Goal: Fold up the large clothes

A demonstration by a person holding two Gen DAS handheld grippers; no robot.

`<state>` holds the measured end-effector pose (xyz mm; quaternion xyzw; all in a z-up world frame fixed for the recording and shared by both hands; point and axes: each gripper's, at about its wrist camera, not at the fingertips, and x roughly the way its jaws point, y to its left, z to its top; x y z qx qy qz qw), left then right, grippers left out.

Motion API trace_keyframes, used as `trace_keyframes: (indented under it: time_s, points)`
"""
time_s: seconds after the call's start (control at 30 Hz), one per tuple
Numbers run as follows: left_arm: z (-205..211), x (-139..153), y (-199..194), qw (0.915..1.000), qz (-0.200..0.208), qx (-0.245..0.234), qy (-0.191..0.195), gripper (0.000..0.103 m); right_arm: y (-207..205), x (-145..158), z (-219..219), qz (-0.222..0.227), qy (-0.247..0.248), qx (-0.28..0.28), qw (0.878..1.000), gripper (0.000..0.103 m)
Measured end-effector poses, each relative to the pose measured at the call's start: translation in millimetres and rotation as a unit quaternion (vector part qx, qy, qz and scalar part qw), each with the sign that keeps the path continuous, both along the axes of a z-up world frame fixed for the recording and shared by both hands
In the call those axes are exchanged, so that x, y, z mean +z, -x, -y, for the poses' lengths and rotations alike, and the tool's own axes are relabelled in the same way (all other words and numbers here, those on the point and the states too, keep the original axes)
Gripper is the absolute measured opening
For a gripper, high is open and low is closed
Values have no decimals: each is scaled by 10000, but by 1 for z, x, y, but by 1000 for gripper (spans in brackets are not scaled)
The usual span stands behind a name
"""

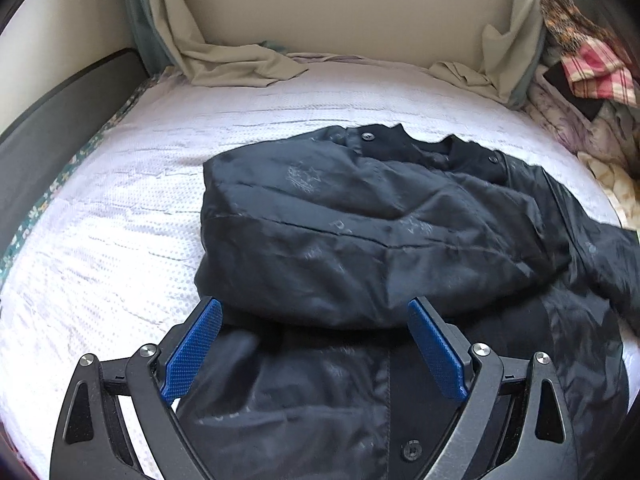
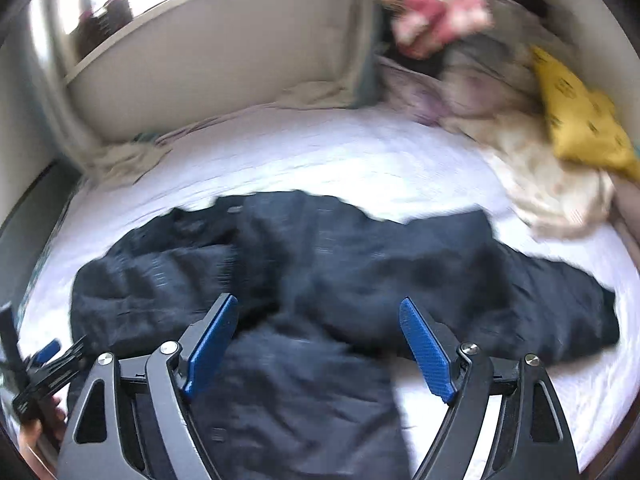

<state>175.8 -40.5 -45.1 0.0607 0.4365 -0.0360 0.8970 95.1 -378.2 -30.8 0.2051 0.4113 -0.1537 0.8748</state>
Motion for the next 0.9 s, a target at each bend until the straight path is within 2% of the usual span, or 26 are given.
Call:
trace_keyframes:
  time_s: [0.13,0.27,0.43,0.6,0.77,0.9]
  points:
    - [-4,13,12,9999,37,-64,111,96,23,-19,51,-239,-296,-428,9984,82]
    - [-20,34,34,9997,97,77,206,96,57,-19,102,80,-780,-948,9924,82]
    - [-33,28,44,9994,167,224,224,96,100,-31,155,140,-1291,-1652,9777,82]
    - [-40,2,32,9977,-336,374,447,95,134,-59,190,45,-1910,-2331,9535,82]
    - [-40,9,32,9979,-204,362,496,95,154,-79,206,168,-2432,-2806,9284,82]
    - [-43,13,33,9974,-178,392,581,95,164,-105,213,316,-3028,-3172,8982,82]
